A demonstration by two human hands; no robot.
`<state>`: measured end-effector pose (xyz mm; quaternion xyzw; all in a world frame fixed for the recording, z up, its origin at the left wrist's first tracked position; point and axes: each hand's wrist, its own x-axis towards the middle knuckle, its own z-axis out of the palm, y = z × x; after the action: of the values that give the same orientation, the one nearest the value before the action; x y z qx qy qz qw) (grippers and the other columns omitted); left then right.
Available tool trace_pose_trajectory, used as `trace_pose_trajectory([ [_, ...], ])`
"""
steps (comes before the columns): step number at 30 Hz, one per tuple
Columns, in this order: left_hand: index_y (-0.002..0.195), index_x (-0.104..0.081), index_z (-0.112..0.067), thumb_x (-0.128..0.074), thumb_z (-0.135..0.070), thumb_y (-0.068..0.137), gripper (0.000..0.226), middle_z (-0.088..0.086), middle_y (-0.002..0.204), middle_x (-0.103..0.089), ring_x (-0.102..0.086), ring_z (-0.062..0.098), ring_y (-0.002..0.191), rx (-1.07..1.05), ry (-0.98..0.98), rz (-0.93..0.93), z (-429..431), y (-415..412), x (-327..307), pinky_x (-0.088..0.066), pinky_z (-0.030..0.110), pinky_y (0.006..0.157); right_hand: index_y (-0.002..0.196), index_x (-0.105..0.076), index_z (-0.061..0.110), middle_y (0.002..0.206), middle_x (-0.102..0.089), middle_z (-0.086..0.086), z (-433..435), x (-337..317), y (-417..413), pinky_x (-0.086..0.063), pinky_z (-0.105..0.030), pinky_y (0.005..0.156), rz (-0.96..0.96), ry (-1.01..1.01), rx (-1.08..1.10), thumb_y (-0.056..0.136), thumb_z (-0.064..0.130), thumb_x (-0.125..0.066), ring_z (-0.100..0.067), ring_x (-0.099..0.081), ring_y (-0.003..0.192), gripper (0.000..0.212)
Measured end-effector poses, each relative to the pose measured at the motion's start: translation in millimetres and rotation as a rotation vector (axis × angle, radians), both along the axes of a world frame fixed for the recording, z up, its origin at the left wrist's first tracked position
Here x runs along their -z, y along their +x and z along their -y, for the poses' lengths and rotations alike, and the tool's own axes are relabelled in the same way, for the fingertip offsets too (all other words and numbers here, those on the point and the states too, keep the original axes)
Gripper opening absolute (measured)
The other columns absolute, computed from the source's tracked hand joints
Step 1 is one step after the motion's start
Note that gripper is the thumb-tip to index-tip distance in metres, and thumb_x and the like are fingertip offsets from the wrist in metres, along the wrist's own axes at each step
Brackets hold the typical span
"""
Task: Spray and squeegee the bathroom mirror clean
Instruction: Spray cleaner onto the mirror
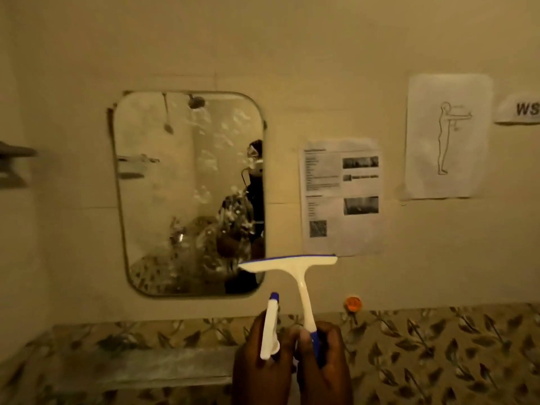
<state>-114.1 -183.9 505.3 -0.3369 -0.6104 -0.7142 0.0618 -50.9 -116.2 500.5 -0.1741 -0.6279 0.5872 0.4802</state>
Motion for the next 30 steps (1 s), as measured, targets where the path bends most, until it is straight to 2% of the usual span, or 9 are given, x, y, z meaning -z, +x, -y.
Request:
trace_pose_trajectory([
  [3, 0.106, -0.054, -0.068, -0.077, -0.028, 0.087, 0.050, -0.037, 0.092, -0.069, -0.068, -0.013, 0.075, -0.087, -0.036, -0.021, 19.6, -24.4, -22.8, -0.059, 0.020, 0.062, 0.095, -0.055, 0.041, 0.085, -0.070, 0.007, 24.8, -31.1, -20.7, -0.058, -0.034, 0.061, -0.042, 0.129, -0.052, 0.089, 0.053, -0.058, -0.014, -0.067, 0.067, 0.013],
  [7, 0.112, -0.065, -0.044, -0.072, -0.037, 0.089, 0.025, -0.012, 0.087, -0.073, -0.071, -0.002, 0.074, -0.149, -0.064, -0.026, 63.6, -65.6, -74.1, -0.058, 0.019, 0.059, 0.100, -0.054, 0.034, 0.083, -0.069, 0.008, 60.2, -74.8, -54.5, -0.056, -0.031, 0.063, -0.106, 0.234, -0.087, 0.096, 0.046, -0.056, -0.010, -0.066, 0.070, 0.013],
  [10, 0.121, -0.063, -0.037, -0.068, -0.046, 0.090, 0.033, -0.011, 0.095, -0.073, -0.071, 0.006, 0.084, -0.207, -0.062, -0.059, 94.0, -93.9, -110.6, -0.056, 0.022, 0.066, 0.105, -0.055, 0.027, 0.093, -0.069, 0.001, 86.8, -111.4, -82.2, -0.062, -0.037, 0.069, -0.162, 0.208, -0.194, 0.098, 0.037, -0.057, -0.015, -0.072, 0.084, 0.012],
  [12, 0.122, -0.061, -0.038, -0.068, -0.048, 0.091, 0.034, -0.014, 0.092, -0.069, -0.067, 0.006, 0.081, -0.268, -0.074, -0.074, 112.9, -115.3, -134.1, -0.052, 0.021, 0.066, 0.106, -0.055, 0.030, 0.099, -0.069, -0.002, 100.3, -135.6, -104.6, -0.062, -0.047, 0.075, -0.186, 0.198, -0.239, 0.097, 0.043, -0.057, -0.020, -0.072, 0.091, 0.016],
  [15, 0.131, -0.061, -0.033, -0.064, -0.057, 0.090, 0.048, -0.013, 0.095, -0.067, -0.068, 0.010, 0.085, -0.380, -0.112, -0.160, 143.9, -144.4, -169.8, -0.056, 0.029, 0.076, 0.103, -0.052, 0.032, 0.089, -0.067, -0.001, 120.7, -173.9, -136.7, -0.058, -0.047, 0.072, -0.174, 0.277, -0.181, 0.094, 0.054, -0.052, -0.021, -0.064, 0.076, 0.024],
  [17, 0.134, -0.060, -0.029, -0.062, -0.056, 0.092, 0.050, -0.016, 0.084, -0.065, -0.066, -0.004, 0.067, -0.396, -0.115, -0.202, 158.6, -160.7, -193.2, -0.056, 0.019, 0.067, 0.106, -0.049, 0.030, 0.085, -0.065, -0.001, 131.6, -200.7, -151.9, -0.056, -0.044, 0.065, -0.182, 0.337, -0.149, 0.097, 0.053, -0.049, -0.016, -0.061, 0.067, 0.024],
  [19, 0.134, -0.059, -0.024, -0.060, -0.055, 0.094, 0.051, -0.013, 0.076, -0.067, -0.066, -0.003, 0.053, -0.403, -0.119, -0.224, 169.1, -174.3, -216.1, -0.049, 0.014, 0.052, 0.107, -0.047, 0.030, 0.085, -0.065, 0.000, 142.1, -226.7, -163.6, -0.058, -0.042, 0.063, -0.176, 0.395, -0.111, 0.100, 0.051, -0.046, -0.014, -0.062, 0.066, 0.022],
  [25, 0.127, -0.059, -0.016, -0.058, -0.056, 0.095, 0.051, 0.003, 0.079, -0.073, -0.070, 0.012, 0.054, -0.422, -0.116, -0.246, 187.4, -192.8, -262.5, -0.042, 0.010, 0.043, 0.107, -0.045, 0.034, 0.088, -0.069, 0.000, 157.4, -277.6, -190.9, -0.060, -0.054, 0.076, -0.134, 0.437, 0.031, 0.100, 0.051, -0.043, -0.021, -0.068, 0.077, 0.018],
  [30, 0.129, -0.060, -0.010, -0.059, -0.046, 0.098, 0.048, -0.015, 0.068, -0.053, -0.050, -0.002, 0.051, -0.454, -0.092, -0.239, 189.6, -195.4, -277.1, -0.037, 0.001, 0.040, 0.114, -0.046, 0.027, 0.095, -0.068, -0.005, 162.6, -293.4, -193.7, -0.060, -0.048, 0.077, -0.108, 0.411, 0.012, 0.102, 0.048, -0.043, -0.020, -0.066, 0.079, 0.025],
])
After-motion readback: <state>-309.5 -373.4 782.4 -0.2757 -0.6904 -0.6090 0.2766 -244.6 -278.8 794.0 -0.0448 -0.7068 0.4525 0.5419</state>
